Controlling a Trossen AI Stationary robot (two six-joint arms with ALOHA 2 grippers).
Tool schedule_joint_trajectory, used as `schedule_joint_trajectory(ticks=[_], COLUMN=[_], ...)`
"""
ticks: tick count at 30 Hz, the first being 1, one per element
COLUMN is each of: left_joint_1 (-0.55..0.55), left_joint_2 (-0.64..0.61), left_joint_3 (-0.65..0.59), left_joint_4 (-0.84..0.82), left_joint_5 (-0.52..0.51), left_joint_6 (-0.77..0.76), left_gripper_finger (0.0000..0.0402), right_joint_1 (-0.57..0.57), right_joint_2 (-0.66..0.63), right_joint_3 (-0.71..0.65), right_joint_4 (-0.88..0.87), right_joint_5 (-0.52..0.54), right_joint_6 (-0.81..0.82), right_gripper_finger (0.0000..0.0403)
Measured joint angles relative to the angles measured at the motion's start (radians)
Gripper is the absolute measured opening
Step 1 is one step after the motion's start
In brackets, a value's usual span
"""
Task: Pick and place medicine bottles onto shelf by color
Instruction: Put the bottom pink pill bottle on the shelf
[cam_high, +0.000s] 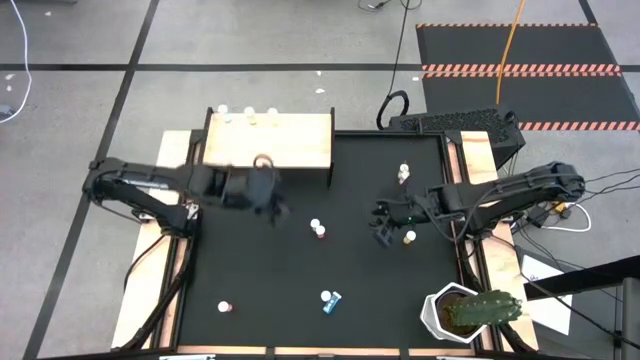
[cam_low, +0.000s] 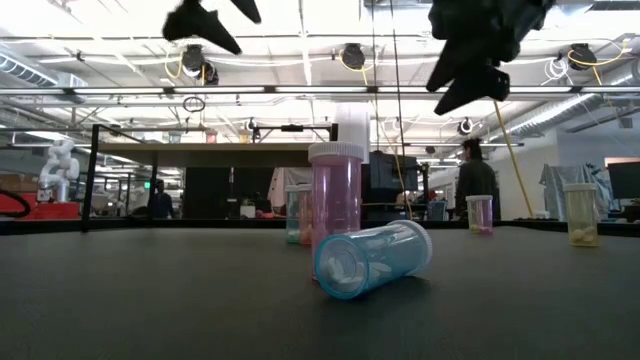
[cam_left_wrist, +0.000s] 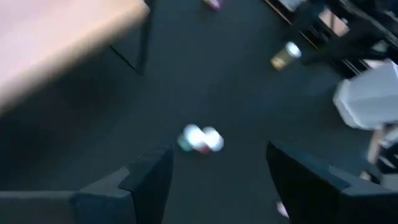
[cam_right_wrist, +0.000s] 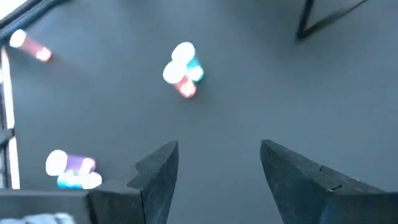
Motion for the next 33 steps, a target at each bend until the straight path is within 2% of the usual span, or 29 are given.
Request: schedule_joint_trajectory(ticks=[3,6,10,14,18,22,25,29,33], left_joint_1=[-0.122,-0.212,-0.295,-0.332,-0.339,-0.333,-0.319,-0.314,-0.329], left_joint_2=[0.0,0.0,0.001,0.005,0.005,0.005,0.005,0.012,0.067], left_joint_3=[-0.032,-0.06,-0.086,-0.159,-0.265,-0.361,-0.406,-0.422,-0.425], left_joint_4=[-0.001,-0.003,-0.064,-0.055,0.149,0.443,0.583,0.641,0.653], left_joint_5=[-0.054,-0.089,-0.156,-0.211,-0.212,-0.212,-0.212,-0.213,-0.175], left_joint_6=[-0.142,-0.261,-0.438,-0.542,-0.473,-0.314,-0.238,-0.097,0.002], left_gripper_finger=[0.0245,0.0238,0.0231,0.0226,0.0225,0.0225,0.0225,0.0225,0.0225], right_joint_1=[0.026,0.061,0.098,0.138,0.202,0.273,0.32,0.354,0.352], right_joint_2=[0.0,0.0,0.0,0.0,0.0,0.0,0.008,0.068,0.139], right_joint_3=[-0.071,-0.177,-0.317,-0.404,-0.408,-0.398,-0.377,-0.355,-0.355], right_joint_4=[0.144,0.412,0.745,0.881,0.897,0.881,0.838,0.783,0.822], right_joint_5=[-0.092,-0.167,-0.154,-0.145,-0.142,-0.083,-0.033,0.006,0.007], right_joint_6=[-0.075,-0.093,-0.023,-0.035,-0.059,-0.056,-0.055,-0.099,-0.119], right_gripper_finger=[0.0224,0.0224,0.0224,0.0224,0.0224,0.0221,0.0211,0.0199,0.0197])
